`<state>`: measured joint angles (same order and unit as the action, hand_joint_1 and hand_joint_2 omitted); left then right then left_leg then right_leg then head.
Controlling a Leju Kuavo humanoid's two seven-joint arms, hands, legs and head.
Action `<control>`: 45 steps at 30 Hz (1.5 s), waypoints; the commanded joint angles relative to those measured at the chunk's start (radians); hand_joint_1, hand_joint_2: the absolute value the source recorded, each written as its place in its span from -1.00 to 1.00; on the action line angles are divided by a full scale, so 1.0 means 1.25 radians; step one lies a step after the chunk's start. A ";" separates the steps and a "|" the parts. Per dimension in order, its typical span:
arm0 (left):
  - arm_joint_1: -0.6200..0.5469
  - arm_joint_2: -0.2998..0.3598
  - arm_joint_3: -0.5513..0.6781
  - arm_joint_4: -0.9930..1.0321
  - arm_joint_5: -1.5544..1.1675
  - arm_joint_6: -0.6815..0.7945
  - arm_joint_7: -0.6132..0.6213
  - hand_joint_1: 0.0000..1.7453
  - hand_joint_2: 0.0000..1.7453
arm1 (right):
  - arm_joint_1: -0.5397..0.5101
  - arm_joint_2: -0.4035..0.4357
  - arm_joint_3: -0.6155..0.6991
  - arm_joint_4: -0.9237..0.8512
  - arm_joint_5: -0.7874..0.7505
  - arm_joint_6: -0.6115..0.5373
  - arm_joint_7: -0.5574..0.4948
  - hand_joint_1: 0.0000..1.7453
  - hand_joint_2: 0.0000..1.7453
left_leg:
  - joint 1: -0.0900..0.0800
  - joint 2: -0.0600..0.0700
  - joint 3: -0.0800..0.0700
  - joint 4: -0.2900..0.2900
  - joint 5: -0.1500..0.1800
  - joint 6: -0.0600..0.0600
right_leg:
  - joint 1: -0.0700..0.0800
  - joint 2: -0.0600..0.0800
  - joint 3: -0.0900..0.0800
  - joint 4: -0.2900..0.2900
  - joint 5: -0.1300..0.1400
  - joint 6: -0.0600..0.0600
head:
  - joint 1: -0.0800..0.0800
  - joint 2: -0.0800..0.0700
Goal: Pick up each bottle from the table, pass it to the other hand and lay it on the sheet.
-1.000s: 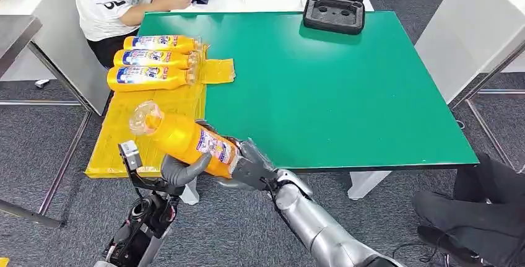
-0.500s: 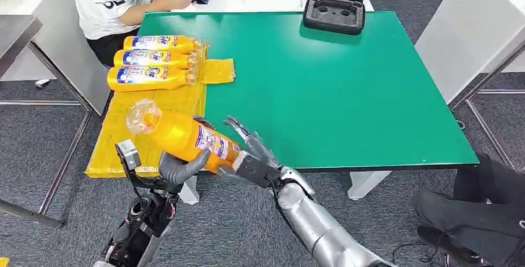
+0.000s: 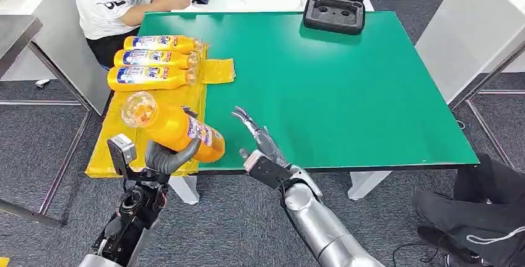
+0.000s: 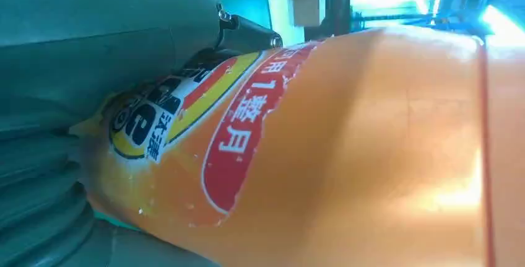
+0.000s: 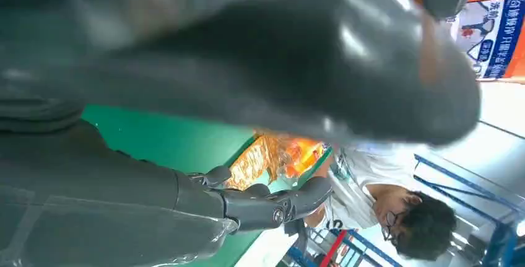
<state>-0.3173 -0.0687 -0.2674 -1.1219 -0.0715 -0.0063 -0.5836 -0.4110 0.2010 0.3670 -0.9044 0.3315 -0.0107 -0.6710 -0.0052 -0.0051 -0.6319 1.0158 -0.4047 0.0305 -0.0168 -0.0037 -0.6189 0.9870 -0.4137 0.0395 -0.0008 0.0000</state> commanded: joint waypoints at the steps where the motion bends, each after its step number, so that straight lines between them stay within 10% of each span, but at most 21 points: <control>1: -0.129 0.080 0.085 0.148 -0.234 0.304 -0.014 1.00 1.00 | 0.024 -0.022 -0.035 -0.081 -0.020 0.004 0.008 -1.00 -1.00 | 0.002 0.000 0.003 0.000 -0.001 -0.002 | 0.002 0.000 0.003 -0.001 -0.001 -0.002 | 0.000 0.000; 4: -0.162 0.093 0.109 0.206 -0.276 0.331 -0.014 1.00 1.00 | 0.055 -0.024 -0.050 -0.116 -0.026 -0.010 0.025 -1.00 -1.00 | 0.001 0.000 0.003 0.000 -0.001 -0.002 | 0.001 0.000 0.003 0.000 -0.001 -0.002 | 0.000 0.000; 5: -0.175 0.092 0.103 0.224 -0.314 0.359 -0.010 1.00 1.00 | 0.067 -0.025 -0.058 -0.124 -0.030 -0.013 0.026 -1.00 1.00 | 0.001 0.000 0.002 0.000 0.000 -0.001 | 0.001 -0.001 0.002 0.000 -0.001 -0.001 | 0.000 0.000; 21: -0.389 0.135 -0.032 0.485 -0.794 0.470 0.233 1.00 1.00 | 0.084 -0.011 -0.072 -0.169 -0.076 0.004 -0.009 -1.00 1.00 | 0.001 -0.001 0.000 0.000 0.000 -0.002 | 0.001 -0.001 0.000 0.000 -0.001 -0.001 | 0.000 0.000; 45: -0.485 0.103 -0.151 0.588 -0.913 0.097 0.233 1.00 1.00 | 0.073 -0.010 -0.064 -0.169 -0.034 0.054 -0.003 -1.00 1.00 | 0.001 0.000 0.000 0.000 0.000 -0.001 | 0.001 -0.001 0.000 0.000 -0.001 -0.001 | 0.000 0.000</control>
<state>-0.8351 0.0839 -0.3624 -0.4807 -1.1894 0.1963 -0.3037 -0.2892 0.1892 0.2956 -1.1333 0.2674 0.0443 -0.6836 -0.0048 -0.0046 -0.6330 1.0158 -0.4042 0.0300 -0.0164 -0.0032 -0.6202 0.9874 -0.4136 0.0394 -0.0004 0.0000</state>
